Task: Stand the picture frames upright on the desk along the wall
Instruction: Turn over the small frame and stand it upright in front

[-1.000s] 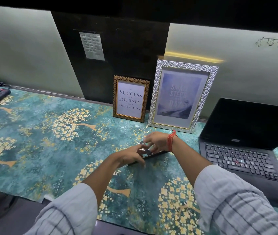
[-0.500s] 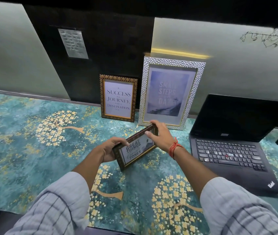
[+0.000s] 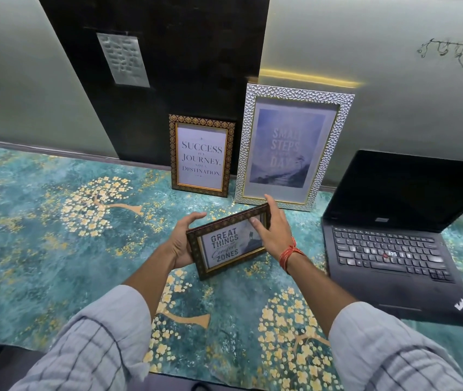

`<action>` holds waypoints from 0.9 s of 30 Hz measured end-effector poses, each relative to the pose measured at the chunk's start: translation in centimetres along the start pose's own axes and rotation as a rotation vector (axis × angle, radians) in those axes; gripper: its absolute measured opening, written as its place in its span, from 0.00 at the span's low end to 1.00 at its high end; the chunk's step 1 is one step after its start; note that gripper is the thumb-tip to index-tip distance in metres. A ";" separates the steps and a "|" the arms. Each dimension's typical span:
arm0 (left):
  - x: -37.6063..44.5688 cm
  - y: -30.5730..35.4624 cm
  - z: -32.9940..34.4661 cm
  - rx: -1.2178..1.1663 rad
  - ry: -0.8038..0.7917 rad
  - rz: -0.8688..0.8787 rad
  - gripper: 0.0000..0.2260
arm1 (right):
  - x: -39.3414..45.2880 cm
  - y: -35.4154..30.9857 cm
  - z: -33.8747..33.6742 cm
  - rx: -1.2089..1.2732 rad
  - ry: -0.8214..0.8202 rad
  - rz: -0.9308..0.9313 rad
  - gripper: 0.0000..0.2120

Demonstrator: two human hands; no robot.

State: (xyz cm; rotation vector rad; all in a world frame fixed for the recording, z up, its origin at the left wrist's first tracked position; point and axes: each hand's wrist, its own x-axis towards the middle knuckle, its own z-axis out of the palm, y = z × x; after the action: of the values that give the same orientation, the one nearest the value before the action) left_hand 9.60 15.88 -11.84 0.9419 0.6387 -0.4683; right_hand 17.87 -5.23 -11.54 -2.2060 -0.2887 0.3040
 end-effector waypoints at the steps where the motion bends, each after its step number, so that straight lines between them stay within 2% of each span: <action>1: -0.1 0.0 0.1 0.001 0.006 0.002 0.25 | 0.0 -0.1 0.0 -0.002 0.003 0.000 0.32; 10: -0.3 0.5 -1.0 -0.006 0.062 0.001 0.25 | 0.1 -1.0 1.0 -0.001 0.026 -0.006 0.32; 15: -0.4 -0.4 -1.0 -0.016 0.123 -0.002 0.29 | -0.4 -1.5 1.1 -0.026 0.011 0.026 0.38; 20: -1.5 -0.1 -0.7 0.105 0.310 0.064 0.26 | -1.5 -2.0 0.8 -0.008 0.025 0.047 0.41; 23: -2.4 1.1 -0.1 0.139 0.544 0.306 0.19 | -2.0 -2.5 -0.2 0.021 0.212 0.052 0.32; 25: -3.5 2.1 1.0 0.333 0.777 0.595 0.12 | -2.1 -3.1 -1.3 0.114 0.343 0.066 0.24; 27: -4.9 2.9 3.4 0.513 0.847 0.902 0.10 | -2.7 -3.9 -2.7 0.267 0.404 0.075 0.20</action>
State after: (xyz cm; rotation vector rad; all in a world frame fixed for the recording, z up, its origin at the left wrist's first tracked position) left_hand 8.84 14.92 -5.34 1.8108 0.7675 0.6539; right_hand 15.78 -5.69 -6.49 -1.9606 0.0551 -0.0638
